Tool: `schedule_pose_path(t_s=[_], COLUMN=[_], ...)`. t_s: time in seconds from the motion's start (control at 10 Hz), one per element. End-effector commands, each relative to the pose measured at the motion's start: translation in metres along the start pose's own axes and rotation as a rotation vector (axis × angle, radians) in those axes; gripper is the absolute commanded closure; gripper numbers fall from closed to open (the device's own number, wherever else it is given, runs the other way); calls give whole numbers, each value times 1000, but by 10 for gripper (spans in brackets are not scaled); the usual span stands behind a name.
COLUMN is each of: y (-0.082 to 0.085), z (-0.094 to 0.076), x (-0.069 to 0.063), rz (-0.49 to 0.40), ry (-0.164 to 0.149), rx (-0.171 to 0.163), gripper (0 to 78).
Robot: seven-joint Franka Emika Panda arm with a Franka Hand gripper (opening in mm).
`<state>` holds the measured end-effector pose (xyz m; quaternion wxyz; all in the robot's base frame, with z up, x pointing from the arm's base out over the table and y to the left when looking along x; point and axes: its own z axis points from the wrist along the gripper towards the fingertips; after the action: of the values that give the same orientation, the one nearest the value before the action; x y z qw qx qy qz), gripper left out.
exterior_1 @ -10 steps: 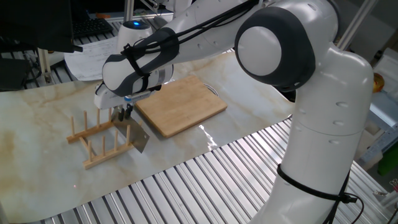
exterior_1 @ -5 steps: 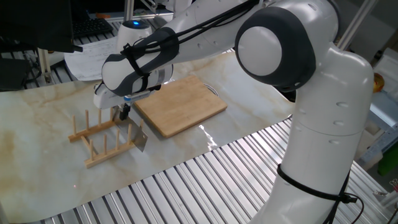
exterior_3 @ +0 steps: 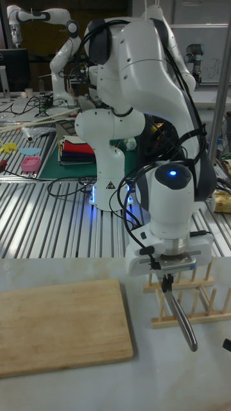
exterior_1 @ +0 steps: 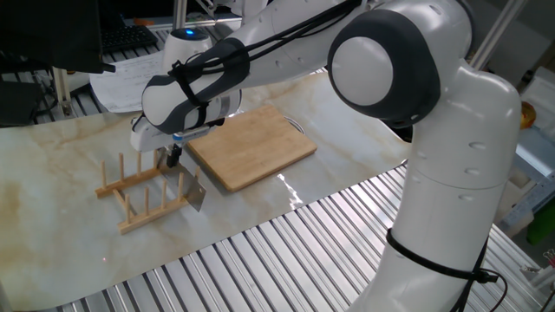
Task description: Put the knife on the cutting board
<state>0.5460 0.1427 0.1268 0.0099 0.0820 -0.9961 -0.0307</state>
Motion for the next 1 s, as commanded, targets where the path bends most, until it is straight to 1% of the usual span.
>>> schedule_pose_path(t_s=[0.1,0.3,0.5,0.8,1.0], y=[20,19,17,11,5], z=[-45,-47,-54,-70,-87], x=[-8,-7,-5,-1,1], rz=[158,169,186,218,238], ry=[32,28,22,8,5], rx=[76,79,77,71,69], gripper=[763,763,763,763,763])
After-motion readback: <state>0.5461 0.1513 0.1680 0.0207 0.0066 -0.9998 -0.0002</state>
